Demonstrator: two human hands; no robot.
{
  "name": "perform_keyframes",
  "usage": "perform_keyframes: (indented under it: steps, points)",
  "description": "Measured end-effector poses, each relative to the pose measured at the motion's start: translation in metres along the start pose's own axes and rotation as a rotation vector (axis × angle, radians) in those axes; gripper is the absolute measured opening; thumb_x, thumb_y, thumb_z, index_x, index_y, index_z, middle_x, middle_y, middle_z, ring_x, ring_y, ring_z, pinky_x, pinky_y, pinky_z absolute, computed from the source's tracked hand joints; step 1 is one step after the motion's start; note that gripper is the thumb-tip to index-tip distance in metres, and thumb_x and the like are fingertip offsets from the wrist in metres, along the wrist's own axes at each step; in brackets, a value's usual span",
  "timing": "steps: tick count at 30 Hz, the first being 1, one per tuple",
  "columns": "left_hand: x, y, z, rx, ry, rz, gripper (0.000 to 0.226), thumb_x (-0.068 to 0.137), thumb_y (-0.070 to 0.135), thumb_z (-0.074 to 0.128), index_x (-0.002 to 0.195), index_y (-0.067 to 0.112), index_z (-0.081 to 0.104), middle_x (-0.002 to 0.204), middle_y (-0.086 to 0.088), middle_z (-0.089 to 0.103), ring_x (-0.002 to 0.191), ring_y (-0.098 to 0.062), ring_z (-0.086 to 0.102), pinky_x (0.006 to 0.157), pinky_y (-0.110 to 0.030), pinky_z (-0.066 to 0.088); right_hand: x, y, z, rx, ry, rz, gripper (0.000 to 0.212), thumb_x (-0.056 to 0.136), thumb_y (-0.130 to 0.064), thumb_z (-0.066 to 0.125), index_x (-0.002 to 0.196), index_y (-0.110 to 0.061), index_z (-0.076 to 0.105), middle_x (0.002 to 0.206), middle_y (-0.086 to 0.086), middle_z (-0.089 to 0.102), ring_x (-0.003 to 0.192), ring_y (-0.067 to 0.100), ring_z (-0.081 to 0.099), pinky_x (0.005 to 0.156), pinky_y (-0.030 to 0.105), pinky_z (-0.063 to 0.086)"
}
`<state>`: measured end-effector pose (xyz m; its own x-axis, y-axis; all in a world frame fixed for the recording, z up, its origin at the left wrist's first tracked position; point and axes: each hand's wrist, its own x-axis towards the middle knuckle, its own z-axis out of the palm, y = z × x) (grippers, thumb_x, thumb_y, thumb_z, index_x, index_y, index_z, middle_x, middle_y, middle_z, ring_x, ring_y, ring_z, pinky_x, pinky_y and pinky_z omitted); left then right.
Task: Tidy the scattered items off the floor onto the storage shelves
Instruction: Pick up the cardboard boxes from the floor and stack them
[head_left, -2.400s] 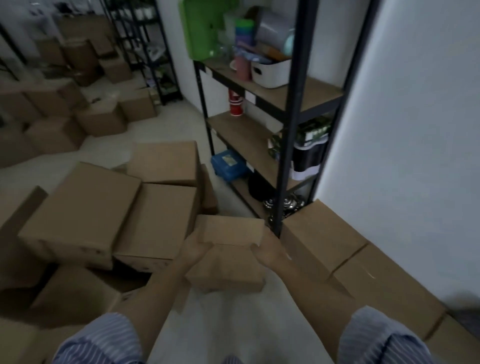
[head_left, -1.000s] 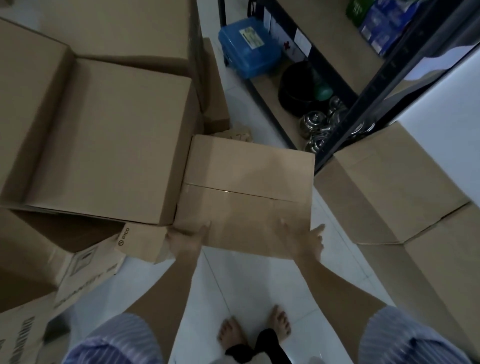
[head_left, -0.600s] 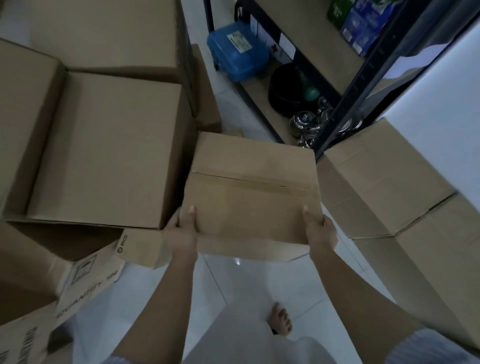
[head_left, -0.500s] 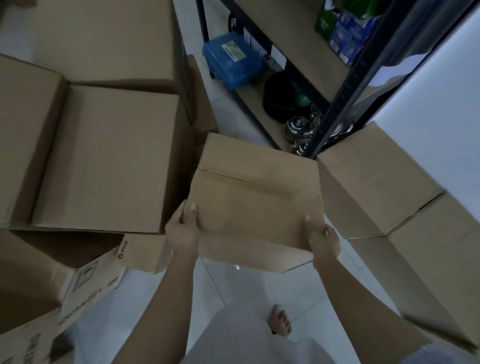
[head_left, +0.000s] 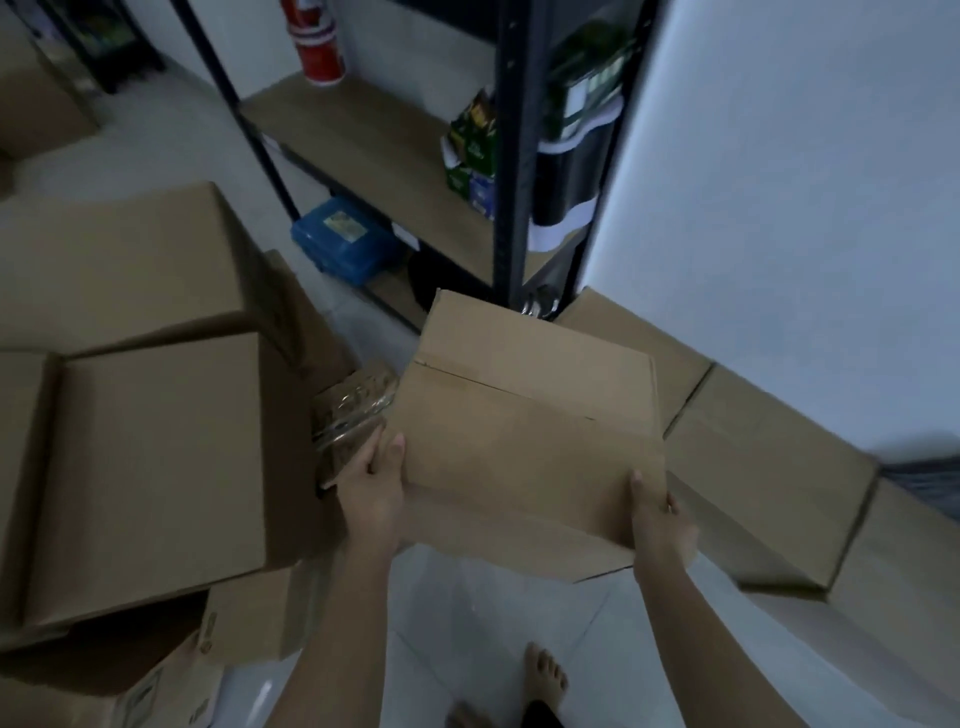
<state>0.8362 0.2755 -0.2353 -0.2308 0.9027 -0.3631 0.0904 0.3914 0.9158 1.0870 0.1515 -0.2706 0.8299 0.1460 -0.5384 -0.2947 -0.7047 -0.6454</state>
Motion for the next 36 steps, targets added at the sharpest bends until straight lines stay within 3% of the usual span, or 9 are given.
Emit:
perform_keyframes:
  steps: [4, 9, 14, 16, 19, 23, 31, 36]
  points:
    - [-0.028, 0.029, 0.036, -0.015, -0.099, 0.049, 0.036, 0.094, 0.017, 0.064, 0.128, 0.009, 0.062, 0.117, 0.004, 0.064, 0.108, -0.013, 0.06, 0.1, -0.032, 0.047, 0.009, -0.011, -0.05, 0.088, 0.078, 0.003, 0.07, 0.086, -0.058, 0.062, 0.139, -0.013, 0.052, 0.138, 0.014, 0.056, 0.124, 0.037, 0.053, 0.102, 0.048, 0.044]
    - [-0.053, 0.051, 0.074, 0.002, -0.198, -0.011, 0.048, 0.09, 0.036, 0.067, 0.133, 0.016, 0.06, 0.128, -0.002, 0.064, 0.114, -0.019, 0.061, 0.102, -0.043, 0.048, 0.023, -0.024, -0.099, 0.136, 0.135, 0.031, 0.064, 0.091, -0.051, 0.06, 0.144, -0.016, 0.048, 0.14, 0.016, 0.053, 0.125, 0.041, 0.051, 0.099, 0.049, 0.045]
    - [-0.058, 0.081, 0.122, 0.007, -0.328, 0.049, 0.042, 0.092, 0.029, 0.066, 0.132, 0.017, 0.059, 0.12, -0.001, 0.067, 0.104, -0.016, 0.063, 0.097, -0.039, 0.051, 0.055, -0.04, -0.116, 0.167, 0.156, 0.025, 0.063, 0.092, -0.051, 0.057, 0.145, -0.017, 0.046, 0.141, 0.018, 0.052, 0.124, 0.041, 0.051, 0.1, 0.052, 0.046]
    - [-0.048, 0.091, 0.144, 0.06, -0.379, 0.054, 0.05, 0.089, 0.026, 0.07, 0.136, 0.021, 0.055, 0.122, 0.002, 0.064, 0.104, -0.015, 0.061, 0.095, -0.035, 0.05, 0.07, -0.048, -0.116, 0.199, 0.17, 0.038, 0.059, 0.095, -0.046, 0.054, 0.145, -0.016, 0.045, 0.141, 0.018, 0.051, 0.125, 0.041, 0.05, 0.101, 0.051, 0.044]
    - [-0.024, 0.1, 0.18, 0.084, -0.495, 0.003, 0.074, 0.072, 0.018, 0.086, 0.137, 0.029, 0.052, 0.126, 0.001, 0.063, 0.11, -0.018, 0.062, 0.098, -0.042, 0.051, 0.096, -0.057, -0.111, 0.196, 0.183, 0.07, 0.05, 0.1, -0.038, 0.044, 0.147, -0.018, 0.043, 0.142, 0.016, 0.051, 0.125, 0.041, 0.05, 0.103, 0.053, 0.043]
    - [-0.003, 0.108, 0.221, 0.097, -0.618, -0.01, 0.087, 0.067, 0.004, 0.087, 0.142, 0.023, 0.047, 0.127, 0.0, 0.061, 0.114, -0.017, 0.06, 0.101, -0.042, 0.049, 0.131, -0.06, -0.106, 0.154, 0.196, 0.099, 0.047, 0.103, -0.032, 0.037, 0.147, -0.017, 0.041, 0.142, 0.016, 0.051, 0.124, 0.041, 0.05, 0.103, 0.053, 0.042]
    - [0.049, 0.099, 0.276, 0.125, -0.625, -0.033, 0.081, 0.071, 0.006, 0.086, 0.138, 0.03, 0.048, 0.128, 0.002, 0.058, 0.118, -0.019, 0.057, 0.102, -0.046, 0.048, 0.181, -0.082, -0.083, 0.195, 0.227, 0.04, 0.046, 0.104, -0.029, 0.041, 0.144, -0.009, 0.045, 0.145, 0.016, 0.048, 0.132, 0.039, 0.044, 0.109, 0.048, 0.037]
    - [0.092, 0.088, 0.304, 0.197, -0.616, -0.045, 0.084, 0.074, 0.006, 0.083, 0.146, 0.024, 0.042, 0.134, -0.002, 0.055, 0.12, -0.023, 0.055, 0.102, -0.047, 0.048, 0.201, -0.09, -0.063, 0.24, 0.179, 0.018, 0.049, 0.098, -0.031, 0.055, 0.143, -0.016, 0.047, 0.14, 0.015, 0.053, 0.125, 0.036, 0.051, 0.101, 0.05, 0.045]
